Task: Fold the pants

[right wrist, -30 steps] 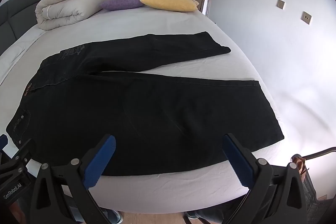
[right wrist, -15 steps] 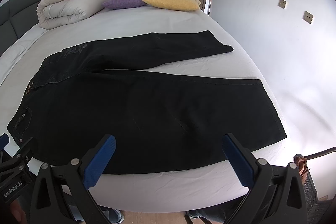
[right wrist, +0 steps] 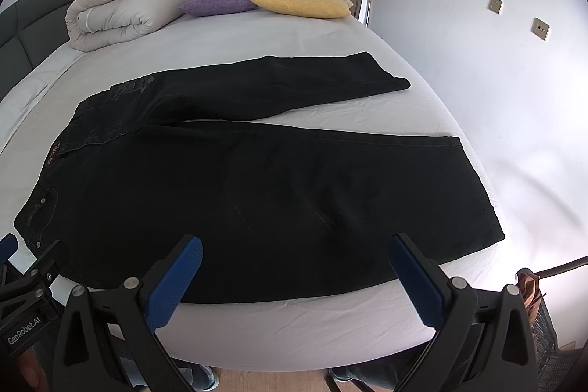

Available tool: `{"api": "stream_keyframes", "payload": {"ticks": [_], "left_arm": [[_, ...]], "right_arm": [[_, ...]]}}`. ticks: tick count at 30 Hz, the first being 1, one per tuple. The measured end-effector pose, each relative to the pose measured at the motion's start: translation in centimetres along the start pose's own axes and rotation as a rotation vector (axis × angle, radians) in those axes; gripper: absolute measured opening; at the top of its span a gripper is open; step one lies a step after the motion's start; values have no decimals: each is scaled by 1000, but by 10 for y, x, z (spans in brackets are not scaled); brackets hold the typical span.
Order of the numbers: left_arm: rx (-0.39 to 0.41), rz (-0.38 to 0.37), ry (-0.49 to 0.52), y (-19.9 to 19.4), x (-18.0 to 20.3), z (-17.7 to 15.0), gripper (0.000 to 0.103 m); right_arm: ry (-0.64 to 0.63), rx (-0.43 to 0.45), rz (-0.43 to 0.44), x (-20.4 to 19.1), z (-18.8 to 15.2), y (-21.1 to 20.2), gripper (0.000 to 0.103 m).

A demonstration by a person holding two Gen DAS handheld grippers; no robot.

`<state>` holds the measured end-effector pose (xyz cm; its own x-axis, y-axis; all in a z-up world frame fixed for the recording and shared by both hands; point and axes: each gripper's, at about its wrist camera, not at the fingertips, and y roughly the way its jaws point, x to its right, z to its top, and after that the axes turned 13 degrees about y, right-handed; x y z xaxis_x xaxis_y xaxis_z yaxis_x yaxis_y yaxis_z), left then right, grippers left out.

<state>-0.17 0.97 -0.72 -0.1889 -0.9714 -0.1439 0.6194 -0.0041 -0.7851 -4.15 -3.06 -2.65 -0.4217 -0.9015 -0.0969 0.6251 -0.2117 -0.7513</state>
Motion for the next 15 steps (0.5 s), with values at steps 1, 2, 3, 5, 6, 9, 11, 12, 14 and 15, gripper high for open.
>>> {"api": "stream_keyframes", "payload": {"ticks": [1, 2, 3, 5, 6, 9, 11, 12, 14, 15], "left_arm": [[0, 0, 0, 0, 0, 0, 103], [0, 1, 0, 0, 0, 0, 103], [0, 1, 0, 0, 0, 0, 103], [0, -1, 0, 0, 0, 0, 103], [0, 1, 0, 0, 0, 0, 103], [1, 1, 0, 0, 0, 0, 103], [0, 0, 0, 0, 0, 0, 103], [0, 1, 0, 0, 1, 0, 103], [0, 1, 1, 0, 1, 0, 103], [-1, 1, 1, 0, 1, 0, 103]], "right_arm": [[0, 0, 0, -1, -1, 0, 103], [0, 1, 1, -1, -1, -1, 103], [0, 1, 1, -1, -2, -1, 103], [0, 0, 1, -1, -1, -1, 103], [1, -1, 2, -1, -1, -1, 103], [1, -1, 2, -1, -2, -1, 103], [2, -1, 2, -1, -1, -1, 103], [2, -1, 2, -1, -2, -1, 103], [2, -1, 3, -1, -2, -1, 103], [2, 0, 4, -2, -3, -1, 103]]}}
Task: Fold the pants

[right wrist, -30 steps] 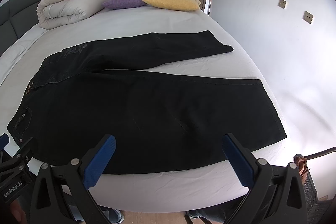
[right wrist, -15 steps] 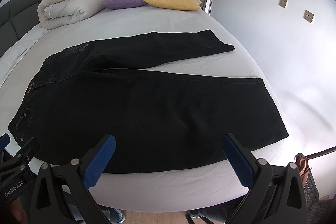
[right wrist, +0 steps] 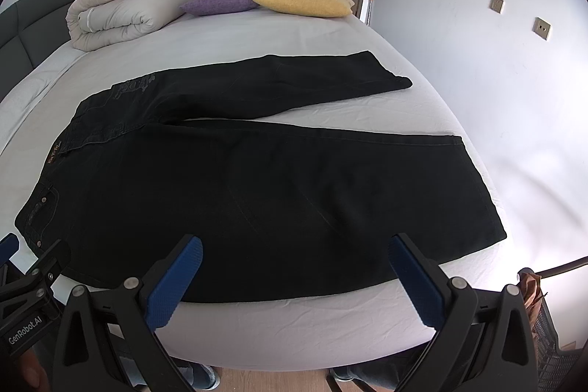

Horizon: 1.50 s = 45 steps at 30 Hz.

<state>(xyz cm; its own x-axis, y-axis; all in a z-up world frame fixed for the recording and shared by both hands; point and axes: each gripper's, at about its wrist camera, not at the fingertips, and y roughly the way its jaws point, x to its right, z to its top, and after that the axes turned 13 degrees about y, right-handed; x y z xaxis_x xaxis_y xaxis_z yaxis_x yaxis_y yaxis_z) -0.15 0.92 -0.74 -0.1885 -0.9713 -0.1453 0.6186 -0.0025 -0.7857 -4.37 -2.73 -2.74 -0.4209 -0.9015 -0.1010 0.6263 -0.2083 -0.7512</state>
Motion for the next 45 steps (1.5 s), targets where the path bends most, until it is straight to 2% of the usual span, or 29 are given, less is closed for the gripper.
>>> {"api": "stream_keyframes", "payload": {"ticks": [45], "left_arm": [[-16, -5, -2, 8, -3, -7, 103]], "right_arm": [[-10, -13, 3, -2, -7, 3, 103]]}}
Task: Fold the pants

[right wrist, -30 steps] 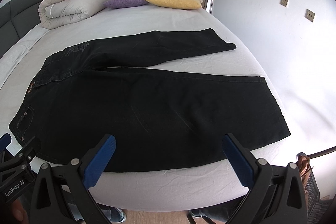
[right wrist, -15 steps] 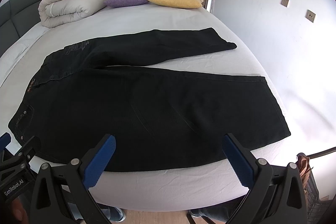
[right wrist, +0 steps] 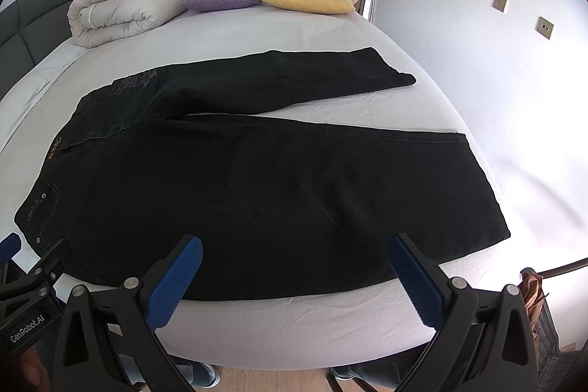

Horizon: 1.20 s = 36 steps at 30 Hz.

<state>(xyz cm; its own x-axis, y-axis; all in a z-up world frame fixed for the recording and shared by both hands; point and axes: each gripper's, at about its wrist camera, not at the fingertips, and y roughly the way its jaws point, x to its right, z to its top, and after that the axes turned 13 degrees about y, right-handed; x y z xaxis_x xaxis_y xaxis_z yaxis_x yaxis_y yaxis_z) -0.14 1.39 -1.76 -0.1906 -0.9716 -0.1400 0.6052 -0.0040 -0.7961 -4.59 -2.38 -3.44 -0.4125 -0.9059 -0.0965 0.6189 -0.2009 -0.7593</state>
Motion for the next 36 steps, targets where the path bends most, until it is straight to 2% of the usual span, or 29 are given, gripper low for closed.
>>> {"api": "stream_keyframes", "payload": {"ticks": [21, 36], "left_arm": [[-13, 8, -4, 6, -4, 1, 103], [-34, 31, 0, 29, -11, 1, 103]], "right_arm": [[-2, -20, 4, 5, -1, 7, 103], [-42, -44, 1, -4, 3, 20, 103]]}}
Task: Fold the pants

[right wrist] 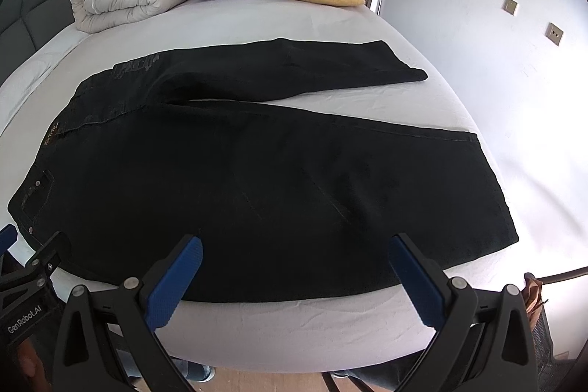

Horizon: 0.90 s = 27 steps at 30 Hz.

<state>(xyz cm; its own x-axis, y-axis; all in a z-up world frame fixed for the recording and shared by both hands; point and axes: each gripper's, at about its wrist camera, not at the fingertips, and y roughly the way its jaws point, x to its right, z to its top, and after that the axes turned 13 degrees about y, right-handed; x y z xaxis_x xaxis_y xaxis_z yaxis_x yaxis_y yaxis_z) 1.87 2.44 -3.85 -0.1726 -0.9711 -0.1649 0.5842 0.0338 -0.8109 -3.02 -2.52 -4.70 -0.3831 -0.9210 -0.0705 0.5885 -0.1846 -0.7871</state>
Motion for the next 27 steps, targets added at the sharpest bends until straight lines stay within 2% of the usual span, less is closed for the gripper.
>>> {"api": "stream_keyframes", "payload": {"ticks": [5, 9, 13, 14, 15, 16, 17, 18, 20, 22, 24, 27], "left_arm": [[11, 14, 22, 16, -8, 8, 103], [47, -54, 13, 35, -37, 28, 103], [72, -61, 105, 63, -65, 63, 103], [83, -91, 128, 70, -71, 71, 103], [97, -177, 158, 80, -78, 81, 103], [61, -255, 189, 92, -84, 90, 103], [-1, -287, 213, 107, -91, 101, 103], [-13, -270, 219, 116, -98, 111, 103], [39, -233, 235, 129, -119, 136, 103], [90, -201, 272, 144, -140, 170, 103], [97, -148, 327, 165, -153, 206, 103], [90, -114, 463, 203, -165, 249, 103]], "right_arm": [[-34, -36, 62, -6, 11, 14, 103], [-77, -33, 166, -16, 37, 27, 103], [-141, 6, 226, -23, 76, 46, 99], [-149, 9, 239, -24, 84, 50, 95], [-162, 6, 258, -25, 97, 58, 92], [-172, 3, 268, -26, 106, 64, 86], [-190, -1, 288, -28, 118, 73, 79], [-204, -11, 296, -28, 127, 81, 76], [-212, -32, 314, -29, 143, 94, 67], [-219, -39, 345, -26, 156, 103, 67], [-242, -30, 359, -26, 164, 109, 67], [-301, -26, 379, -31, 173, 123, 67]]}}
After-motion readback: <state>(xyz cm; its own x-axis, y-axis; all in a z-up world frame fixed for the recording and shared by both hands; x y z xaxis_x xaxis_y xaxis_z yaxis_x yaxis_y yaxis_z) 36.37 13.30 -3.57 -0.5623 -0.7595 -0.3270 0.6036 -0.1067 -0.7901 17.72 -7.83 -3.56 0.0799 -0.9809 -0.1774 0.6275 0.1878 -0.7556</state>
